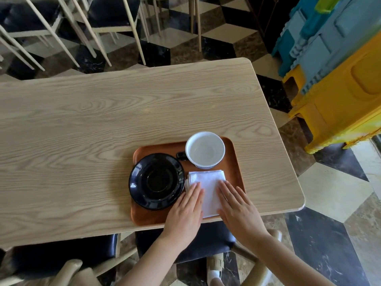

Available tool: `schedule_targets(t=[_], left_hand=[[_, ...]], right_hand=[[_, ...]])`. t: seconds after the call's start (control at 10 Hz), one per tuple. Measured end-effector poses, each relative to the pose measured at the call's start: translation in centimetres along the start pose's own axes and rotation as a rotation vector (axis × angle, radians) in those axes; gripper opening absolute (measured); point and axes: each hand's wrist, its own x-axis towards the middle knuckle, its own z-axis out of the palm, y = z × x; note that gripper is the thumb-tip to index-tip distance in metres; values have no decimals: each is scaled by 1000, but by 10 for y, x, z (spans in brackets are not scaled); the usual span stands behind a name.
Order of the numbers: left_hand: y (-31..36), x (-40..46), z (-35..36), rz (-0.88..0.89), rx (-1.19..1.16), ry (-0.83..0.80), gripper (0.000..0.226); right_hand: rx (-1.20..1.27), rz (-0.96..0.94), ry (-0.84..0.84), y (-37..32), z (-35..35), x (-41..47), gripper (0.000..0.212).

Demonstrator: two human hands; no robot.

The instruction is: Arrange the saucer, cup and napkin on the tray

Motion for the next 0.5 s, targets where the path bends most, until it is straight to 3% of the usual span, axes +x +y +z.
schedule_targets(t=[0.2,0.3,0.5], left_hand=[[4,1,2,-13,2,-3,54],[5,0,0,7,-7,4,54],[5,3,-31,-19,-84,-203,49]], right_hand=[[-57,33,-27,-5,-6,0,70],[-56,35,-45,-6,-11,0,56],[28,22,-97,-8,-41,6,45]])
